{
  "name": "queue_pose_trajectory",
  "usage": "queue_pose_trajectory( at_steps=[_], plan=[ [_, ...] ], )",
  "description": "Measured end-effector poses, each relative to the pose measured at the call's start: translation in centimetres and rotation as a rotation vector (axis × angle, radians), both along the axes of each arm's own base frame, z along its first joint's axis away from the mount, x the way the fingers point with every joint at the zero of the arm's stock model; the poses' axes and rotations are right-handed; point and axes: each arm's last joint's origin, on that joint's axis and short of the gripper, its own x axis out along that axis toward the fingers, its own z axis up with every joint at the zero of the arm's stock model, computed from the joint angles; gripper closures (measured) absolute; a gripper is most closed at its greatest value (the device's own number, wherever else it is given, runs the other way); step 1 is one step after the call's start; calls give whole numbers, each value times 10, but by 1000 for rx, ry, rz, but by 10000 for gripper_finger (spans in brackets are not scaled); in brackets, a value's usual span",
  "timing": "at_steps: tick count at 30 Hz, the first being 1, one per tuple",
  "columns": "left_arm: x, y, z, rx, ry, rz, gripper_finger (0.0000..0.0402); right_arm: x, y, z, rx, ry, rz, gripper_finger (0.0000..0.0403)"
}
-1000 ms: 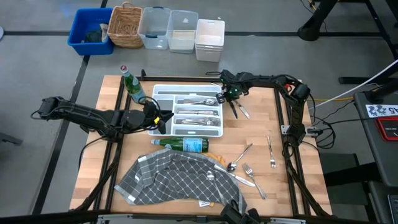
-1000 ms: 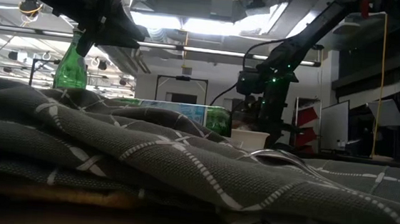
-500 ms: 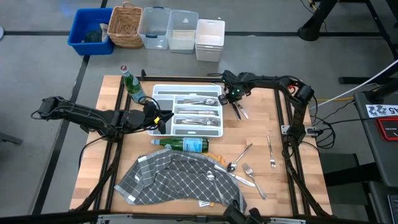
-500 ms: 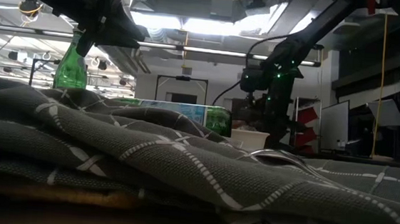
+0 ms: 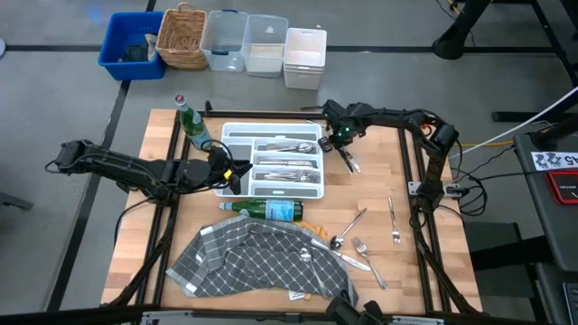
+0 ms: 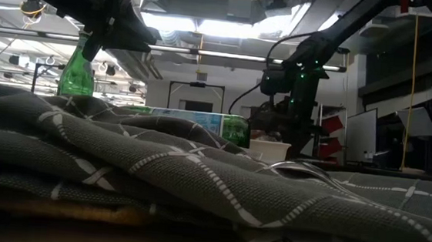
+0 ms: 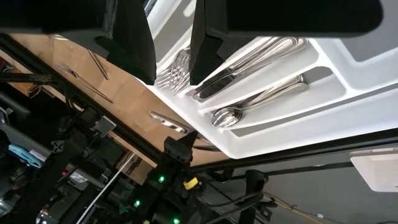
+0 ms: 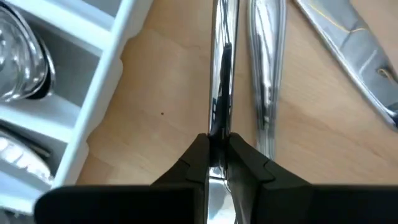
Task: Sort silverware
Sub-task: Put the silver table knife into the silverware tray
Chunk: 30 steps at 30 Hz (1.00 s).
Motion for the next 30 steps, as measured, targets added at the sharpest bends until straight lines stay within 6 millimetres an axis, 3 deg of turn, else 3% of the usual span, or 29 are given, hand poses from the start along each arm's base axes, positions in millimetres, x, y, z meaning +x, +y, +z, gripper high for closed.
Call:
queue_pose_trajectory(
  at_steps=[9,16,21,30],
  plan=[
    [0,0,0,0,0,0,315,1,-27,46,-105,11,-1,363],
    [0,0,0,0,0,0,315,22,-30,96,-153,-153,117,363],
    [0,0,0,0,0,0,315,51,-7,112,-198,-276,353,363],
    [0,0,0,25,15,-8,315,105,62,113,-395,-355,867,361]
  ],
)
